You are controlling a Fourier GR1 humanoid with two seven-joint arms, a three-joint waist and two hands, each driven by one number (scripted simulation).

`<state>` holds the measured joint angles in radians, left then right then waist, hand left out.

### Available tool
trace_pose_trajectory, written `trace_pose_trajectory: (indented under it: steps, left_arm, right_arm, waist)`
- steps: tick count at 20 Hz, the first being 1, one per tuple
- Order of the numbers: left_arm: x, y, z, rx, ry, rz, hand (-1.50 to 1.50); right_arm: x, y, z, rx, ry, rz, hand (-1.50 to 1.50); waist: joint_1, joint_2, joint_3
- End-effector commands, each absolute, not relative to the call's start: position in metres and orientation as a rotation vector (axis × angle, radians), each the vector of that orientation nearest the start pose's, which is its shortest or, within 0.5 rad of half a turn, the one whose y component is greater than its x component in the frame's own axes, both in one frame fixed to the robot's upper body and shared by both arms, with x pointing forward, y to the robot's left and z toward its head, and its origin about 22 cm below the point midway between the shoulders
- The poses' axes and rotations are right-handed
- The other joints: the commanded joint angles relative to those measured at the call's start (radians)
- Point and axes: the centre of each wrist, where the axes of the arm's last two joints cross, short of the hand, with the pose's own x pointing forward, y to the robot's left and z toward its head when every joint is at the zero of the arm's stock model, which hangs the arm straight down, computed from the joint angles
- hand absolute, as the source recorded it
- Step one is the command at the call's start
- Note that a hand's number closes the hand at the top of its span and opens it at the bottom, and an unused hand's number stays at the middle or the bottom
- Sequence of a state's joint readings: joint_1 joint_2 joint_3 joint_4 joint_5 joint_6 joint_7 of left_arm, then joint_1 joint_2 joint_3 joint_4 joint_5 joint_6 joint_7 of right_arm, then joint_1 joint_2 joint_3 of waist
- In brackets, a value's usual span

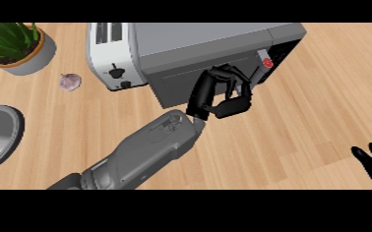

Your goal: Pick up the milk, place it into the microwave and close the microwave

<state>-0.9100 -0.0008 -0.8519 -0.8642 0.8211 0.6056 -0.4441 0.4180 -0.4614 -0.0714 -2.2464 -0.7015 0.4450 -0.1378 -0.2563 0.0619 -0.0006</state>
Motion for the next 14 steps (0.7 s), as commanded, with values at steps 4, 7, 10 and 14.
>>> trace_pose_trajectory:
  steps: [4,7,10,14]
  left_arm:
    - [0.355,0.005,0.046,-0.177,-1.817,-0.159,1.50]
    - [0.356,0.007,0.046,-0.178,-1.812,-0.119,1.50]
    - [0.354,0.007,0.042,-0.180,-1.819,-0.121,1.50]
    - [0.353,0.008,0.039,-0.174,-1.837,-0.113,1.50]
  right_arm:
    - [0.135,-0.304,0.131,0.652,-1.952,0.328,-1.50]
    - [0.134,-0.303,0.134,0.677,-1.936,0.348,-1.50]
    - [0.135,-0.302,0.135,0.690,-1.935,0.360,-1.50]
    - [0.134,-0.301,0.137,0.704,-1.932,0.359,-1.50]
  waist:
    - [-0.021,0.018,0.000]
    - [-0.024,0.022,-0.001]
    - [-0.027,0.027,0.000]
    - [-0.034,0.030,-0.001]
